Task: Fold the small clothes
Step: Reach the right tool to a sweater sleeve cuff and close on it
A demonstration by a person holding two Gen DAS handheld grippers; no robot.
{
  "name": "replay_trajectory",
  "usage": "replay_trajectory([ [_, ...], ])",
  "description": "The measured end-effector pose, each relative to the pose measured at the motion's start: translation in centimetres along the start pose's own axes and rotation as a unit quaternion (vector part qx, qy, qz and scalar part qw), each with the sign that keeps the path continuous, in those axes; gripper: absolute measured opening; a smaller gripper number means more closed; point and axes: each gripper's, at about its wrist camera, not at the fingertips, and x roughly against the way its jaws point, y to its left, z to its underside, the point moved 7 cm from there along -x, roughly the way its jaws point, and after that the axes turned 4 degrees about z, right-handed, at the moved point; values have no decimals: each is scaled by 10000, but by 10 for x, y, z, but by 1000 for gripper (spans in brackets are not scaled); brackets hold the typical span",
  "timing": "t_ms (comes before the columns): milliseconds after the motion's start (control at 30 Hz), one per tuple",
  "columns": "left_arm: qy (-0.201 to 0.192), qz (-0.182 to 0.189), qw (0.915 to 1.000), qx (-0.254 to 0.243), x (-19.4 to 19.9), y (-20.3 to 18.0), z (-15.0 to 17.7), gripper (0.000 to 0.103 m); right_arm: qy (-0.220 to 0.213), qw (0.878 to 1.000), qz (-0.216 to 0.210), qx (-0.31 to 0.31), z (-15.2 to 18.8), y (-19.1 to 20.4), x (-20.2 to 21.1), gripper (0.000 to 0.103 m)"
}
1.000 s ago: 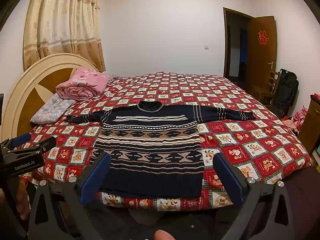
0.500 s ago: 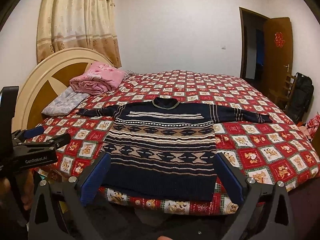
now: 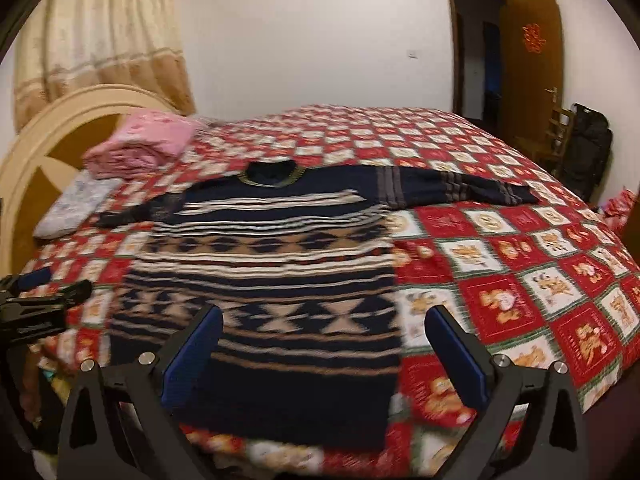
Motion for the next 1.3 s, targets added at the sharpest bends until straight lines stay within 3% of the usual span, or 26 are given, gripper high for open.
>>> replay_trajectory([
  [467, 175, -280, 9993, -175, -106, -14, -55, 103, 333, 9889, 1275, -687, -59, -178, -108, 73],
  [567, 236, -389, 9987, -234, -128, -17, -66, 103, 341, 9842, 1509, -863, -77, -216, -127, 73],
  [833, 251, -727, 9967, -245, -181, -16, -97, 103, 535, 9711, 1808, -1463, -109, -300, -187, 62],
  [1067, 343, -904, 9953, -57, -214, -6, -113, 103, 742, 9522, 1763, -2383, -122, -371, -245, 44],
  [1233, 561, -986, 9935, -33, -238, -8, -112, 103, 795, 9319, 1811, -3040, -123, -422, -280, 44],
  [1300, 601, -964, 9935, -32, -244, -12, -111, 103, 824, 9294, 1829, -3097, -123, -430, -290, 44],
])
